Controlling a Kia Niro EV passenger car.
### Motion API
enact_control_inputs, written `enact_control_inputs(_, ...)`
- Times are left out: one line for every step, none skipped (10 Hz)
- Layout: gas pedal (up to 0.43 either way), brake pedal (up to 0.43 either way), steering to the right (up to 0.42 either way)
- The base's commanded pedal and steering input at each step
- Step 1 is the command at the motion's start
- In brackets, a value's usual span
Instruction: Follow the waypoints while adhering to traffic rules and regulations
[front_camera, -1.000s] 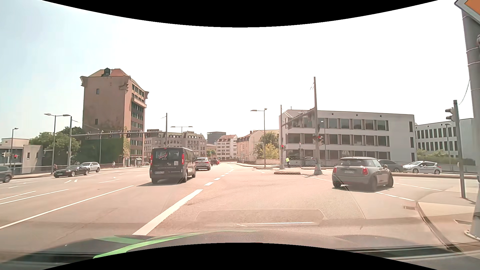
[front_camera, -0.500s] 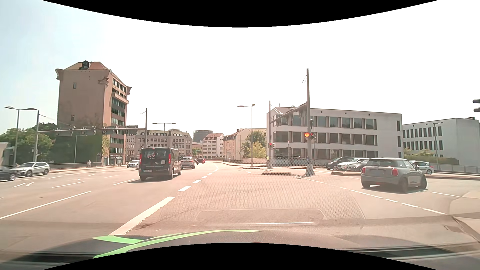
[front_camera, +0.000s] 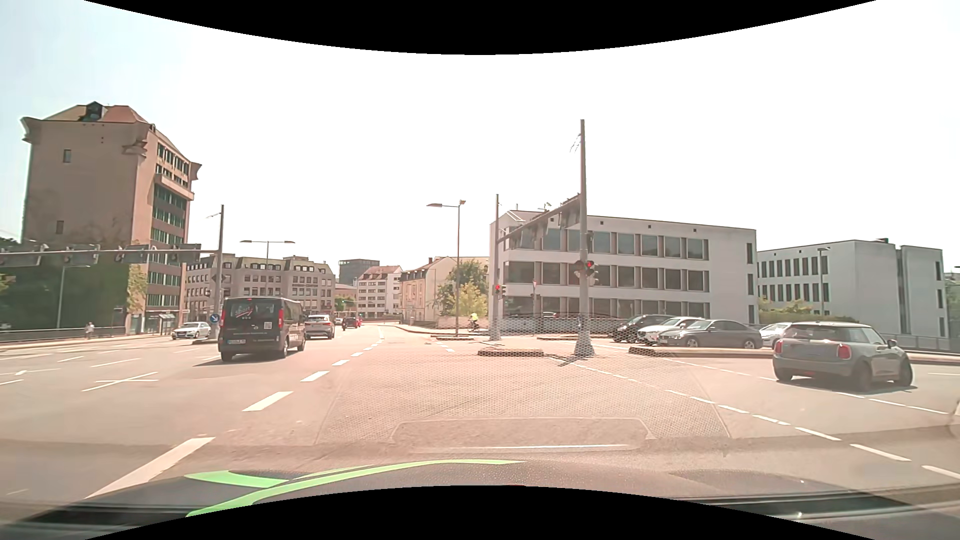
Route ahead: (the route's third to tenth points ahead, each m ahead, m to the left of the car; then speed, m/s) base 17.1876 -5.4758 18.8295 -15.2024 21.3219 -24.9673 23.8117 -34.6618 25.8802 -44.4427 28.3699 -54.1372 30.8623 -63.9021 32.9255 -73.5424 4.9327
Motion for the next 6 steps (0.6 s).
enact_control_inputs(0.169,0.000,0.250)
enact_control_inputs(0.157,0.000,0.266)
enact_control_inputs(0.150,0.000,0.281)
enact_control_inputs(0.130,0.000,0.301)
enact_control_inputs(0.118,0.000,0.316)
enact_control_inputs(0.118,0.000,0.325)
